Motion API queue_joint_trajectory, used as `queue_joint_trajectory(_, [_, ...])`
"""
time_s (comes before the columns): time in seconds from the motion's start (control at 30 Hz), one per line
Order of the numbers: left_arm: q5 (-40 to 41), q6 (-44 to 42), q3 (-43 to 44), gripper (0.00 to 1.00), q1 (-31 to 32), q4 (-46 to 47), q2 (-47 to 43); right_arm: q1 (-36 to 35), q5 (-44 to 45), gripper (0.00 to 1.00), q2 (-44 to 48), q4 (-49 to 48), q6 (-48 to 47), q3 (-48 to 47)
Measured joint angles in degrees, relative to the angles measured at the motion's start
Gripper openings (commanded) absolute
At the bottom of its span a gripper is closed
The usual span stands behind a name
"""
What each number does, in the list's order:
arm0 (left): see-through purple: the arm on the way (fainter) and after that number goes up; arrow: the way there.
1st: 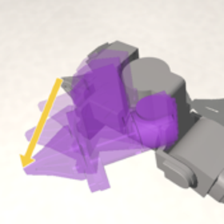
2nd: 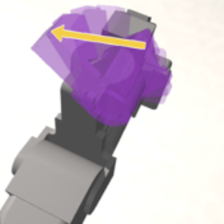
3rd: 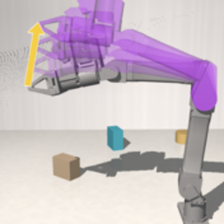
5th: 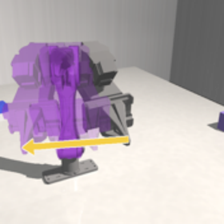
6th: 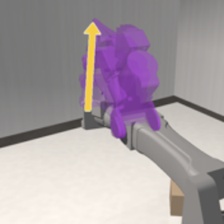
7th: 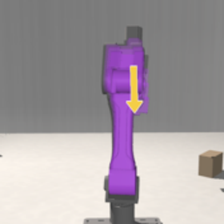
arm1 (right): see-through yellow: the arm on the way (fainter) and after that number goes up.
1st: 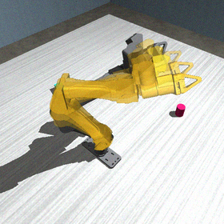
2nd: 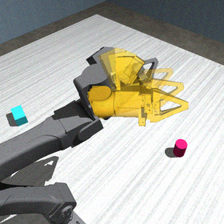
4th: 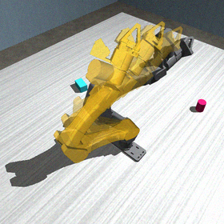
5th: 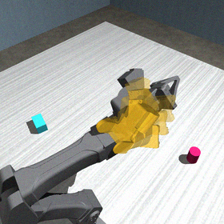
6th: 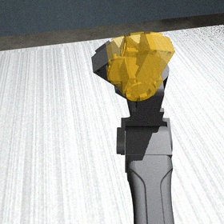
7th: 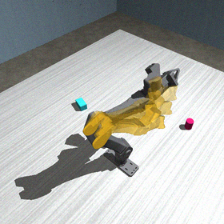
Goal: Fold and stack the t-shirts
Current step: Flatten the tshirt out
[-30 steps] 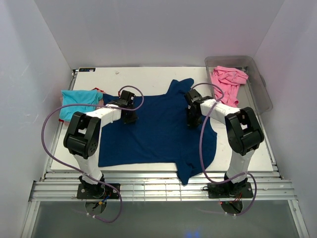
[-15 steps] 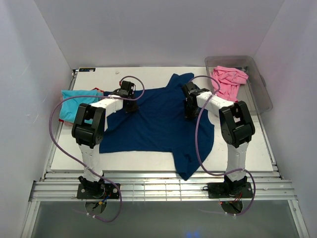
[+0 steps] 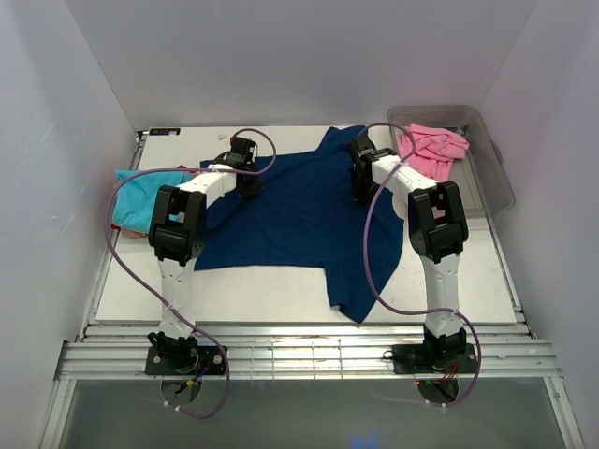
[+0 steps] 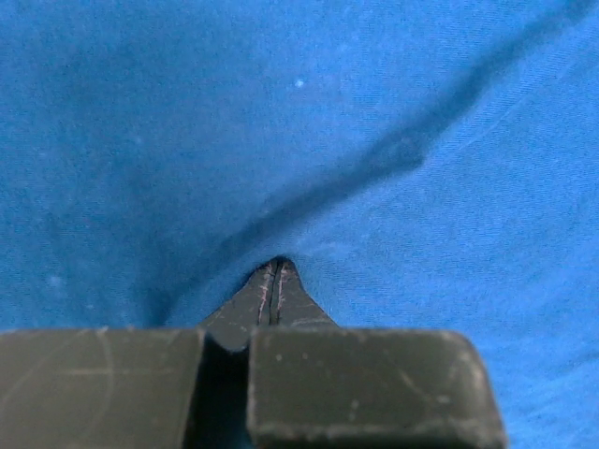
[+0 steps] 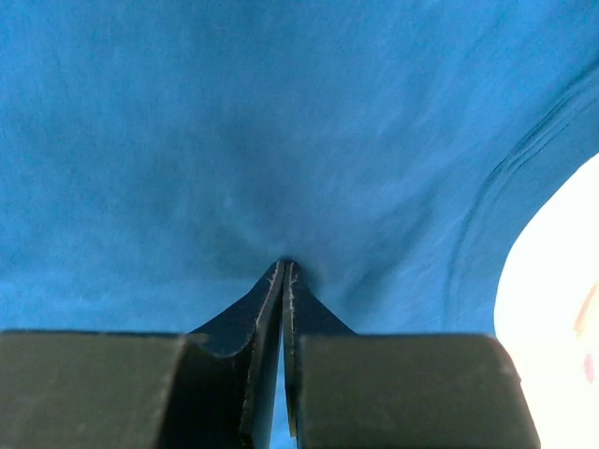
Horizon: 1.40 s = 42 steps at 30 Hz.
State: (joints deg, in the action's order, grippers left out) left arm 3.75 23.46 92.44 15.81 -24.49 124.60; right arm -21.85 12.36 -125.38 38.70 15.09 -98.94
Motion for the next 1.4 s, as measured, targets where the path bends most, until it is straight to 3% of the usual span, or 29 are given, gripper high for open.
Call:
queue_joint_trajectory(0.2, [-0.24,-2.16,9.25,0.0,-0.02,-2.89,5.16,1.9,-0.13,0.08,-1.99,0.61,-3.74,-6.32])
queue_joint_trajectory(0.43, [-1.16,-2.71,12.81,0.0,0.0,-4.83,3.61,1.84,-1.14,0.2,1.9,0.09,-5.05,-6.82])
queue_joint_trajectory(0.57, [-1.66,-2.25,7.56,0.28,0.2,-5.09,-3.37,1.53,-2.21,0.2,11.41,0.74,-3.91,-0.57])
queue_joint_trajectory(0.73, [-1.73,-0.92,-5.03,0.4,0.55,-4.0,-17.22,0.33,-4.15,0.2,23.06,2.05,-0.98,9.55])
queue_joint_trajectory(0.9, [-2.29,0.55,-20.44,0.3,1.01,-1.81,-28.2,-5.62,-3.96,0.19,32.68,3.5,3.34,24.61])
queue_joint_trajectory(1.03, [-2.91,1.55,-29.42,0.14,1.49,-0.94,-29.42,-10.16,-4.96,0.11,37.03,4.33,6.49,32.76])
queue_joint_trajectory(1.13, [-3.32,2.54,-33.64,0.07,1.64,-0.85,-29.33,-10.54,-5.31,0.08,38.45,3.56,8.09,37.16])
queue_joint_trajectory(1.4, [-5.62,5.6,-39.82,0.04,2.14,2.75,-29.55,-12.7,-8.09,0.08,38.58,0.96,11.3,46.31])
